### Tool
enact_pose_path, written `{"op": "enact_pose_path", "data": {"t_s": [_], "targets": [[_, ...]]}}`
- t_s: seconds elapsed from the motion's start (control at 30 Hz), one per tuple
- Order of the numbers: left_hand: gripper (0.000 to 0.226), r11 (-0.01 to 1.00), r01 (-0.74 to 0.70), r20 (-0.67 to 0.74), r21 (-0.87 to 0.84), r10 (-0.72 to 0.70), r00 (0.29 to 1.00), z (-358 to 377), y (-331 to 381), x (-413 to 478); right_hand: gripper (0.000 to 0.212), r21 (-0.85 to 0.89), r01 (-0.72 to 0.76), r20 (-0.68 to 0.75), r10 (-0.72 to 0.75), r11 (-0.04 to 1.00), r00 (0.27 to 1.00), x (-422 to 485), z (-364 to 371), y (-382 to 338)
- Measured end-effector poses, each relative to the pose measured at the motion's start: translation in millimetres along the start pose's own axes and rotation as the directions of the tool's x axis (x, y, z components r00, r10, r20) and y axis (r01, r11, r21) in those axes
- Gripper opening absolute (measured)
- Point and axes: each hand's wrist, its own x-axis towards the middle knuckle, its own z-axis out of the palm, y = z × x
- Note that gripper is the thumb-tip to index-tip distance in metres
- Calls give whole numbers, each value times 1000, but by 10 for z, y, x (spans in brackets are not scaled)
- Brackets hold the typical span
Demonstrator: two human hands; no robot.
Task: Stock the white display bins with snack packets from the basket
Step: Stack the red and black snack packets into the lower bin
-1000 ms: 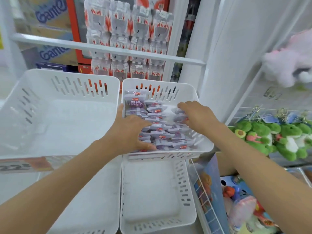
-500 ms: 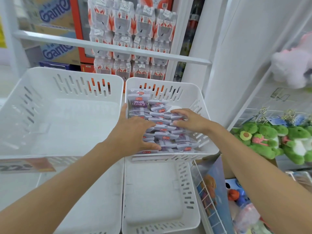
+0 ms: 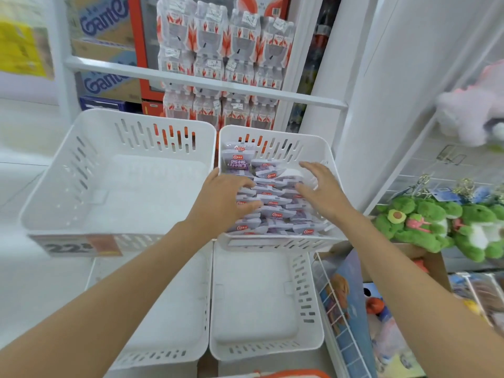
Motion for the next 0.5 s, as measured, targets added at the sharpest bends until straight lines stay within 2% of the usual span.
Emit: {"op": "enact_pose_path", "data": {"t_s": [0.1,0.17,0.23,0.37,0.43,0.5], "targets": [[35,996,5,-124,-89,-16,992,-101,58,-316,34,117,58,-186,-36,991,982,-563,1,-397],[26,994,3,-114,-111,-16,993,-185,89,-666,27,159,86,-177,-57,984,983,-1006,89,-668],[21,992,38,-57,-118,-45,997,-270,66,-1112,24,189,78,-80,-64,979,995,-1478,242,-889],[23,967,220,102,-130,-207,973,-387,-203,-2213,20,207,13,168,-49,978,985,-2416,725,-1132],[23,930,334,139,-150,-315,939,-448,-420,-2764,20,194,-31,324,-35,980,945,-2834,1029,-1180],[19,868,460,153,-186,-437,886,-505,-649,-3284,26,152,-76,502,-11,985,865,-3198,1358,-1192]]}}
